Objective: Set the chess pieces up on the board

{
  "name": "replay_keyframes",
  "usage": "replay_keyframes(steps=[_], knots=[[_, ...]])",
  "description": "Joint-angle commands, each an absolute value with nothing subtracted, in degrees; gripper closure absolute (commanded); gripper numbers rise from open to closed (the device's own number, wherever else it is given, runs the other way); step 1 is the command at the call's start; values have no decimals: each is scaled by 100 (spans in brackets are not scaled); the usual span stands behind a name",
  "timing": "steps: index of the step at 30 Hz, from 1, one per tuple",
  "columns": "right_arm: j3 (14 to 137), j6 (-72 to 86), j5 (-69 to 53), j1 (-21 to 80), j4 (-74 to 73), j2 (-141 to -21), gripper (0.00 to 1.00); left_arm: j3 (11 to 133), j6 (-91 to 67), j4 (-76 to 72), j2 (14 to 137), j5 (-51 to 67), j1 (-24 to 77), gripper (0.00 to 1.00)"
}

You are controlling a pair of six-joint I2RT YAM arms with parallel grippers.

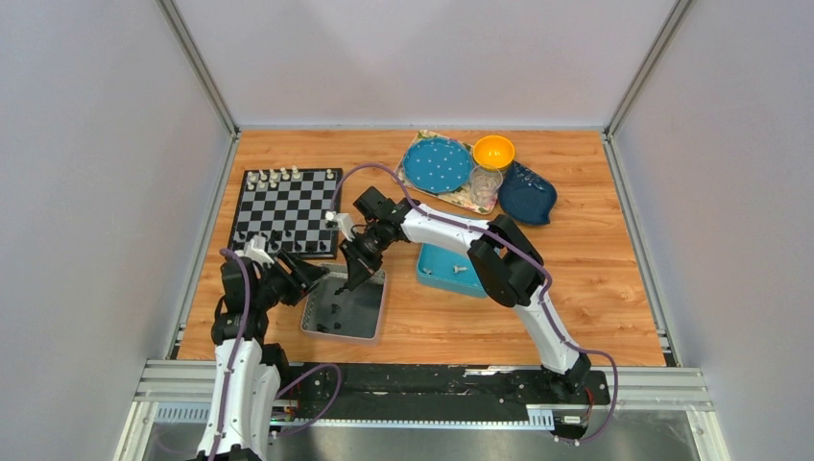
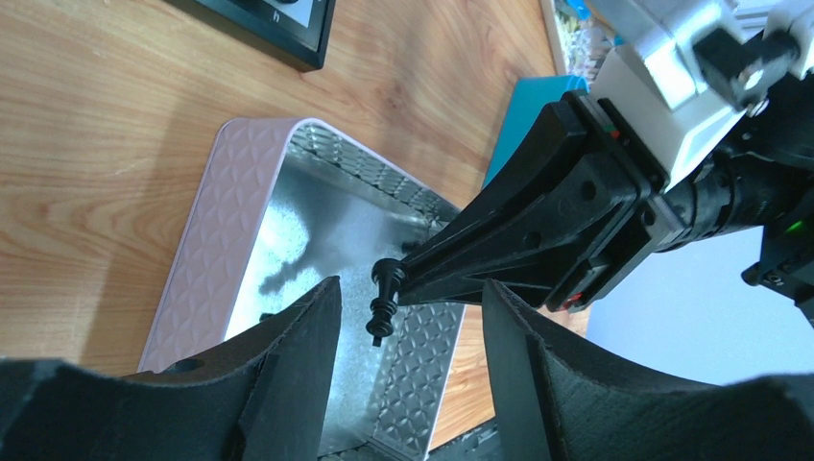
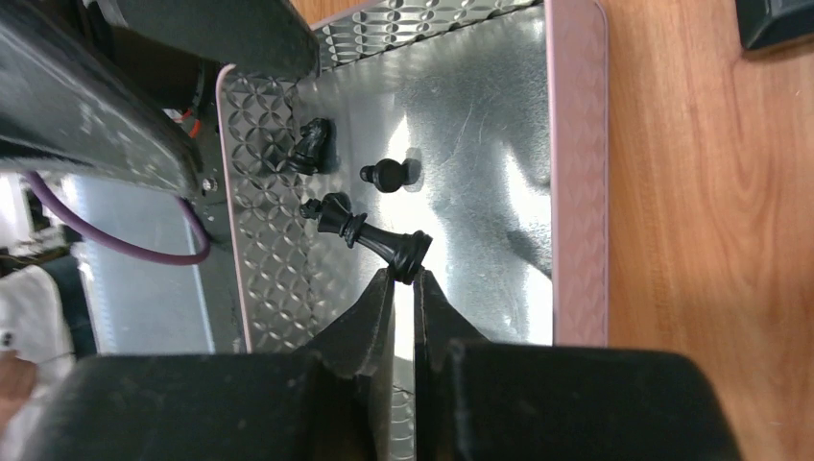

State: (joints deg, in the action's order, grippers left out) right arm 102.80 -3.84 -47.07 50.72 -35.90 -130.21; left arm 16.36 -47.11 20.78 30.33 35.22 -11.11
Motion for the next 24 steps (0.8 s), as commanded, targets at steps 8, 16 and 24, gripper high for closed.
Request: replay_keyframes(steps=[8,16,24], knots=[[9950,1590,-5247,4940,-2682,-12920,96,1529,-4922,1793,3120,2927,-361,42],[9914,2232,-5396,4737,-2251,-13060,97,1503,-4896,1784,3182,2795,-237,44],[9993,2575,-5528,4711,-2066,-13201,97,1485,-4966,1574,3296,2725,-79,46]])
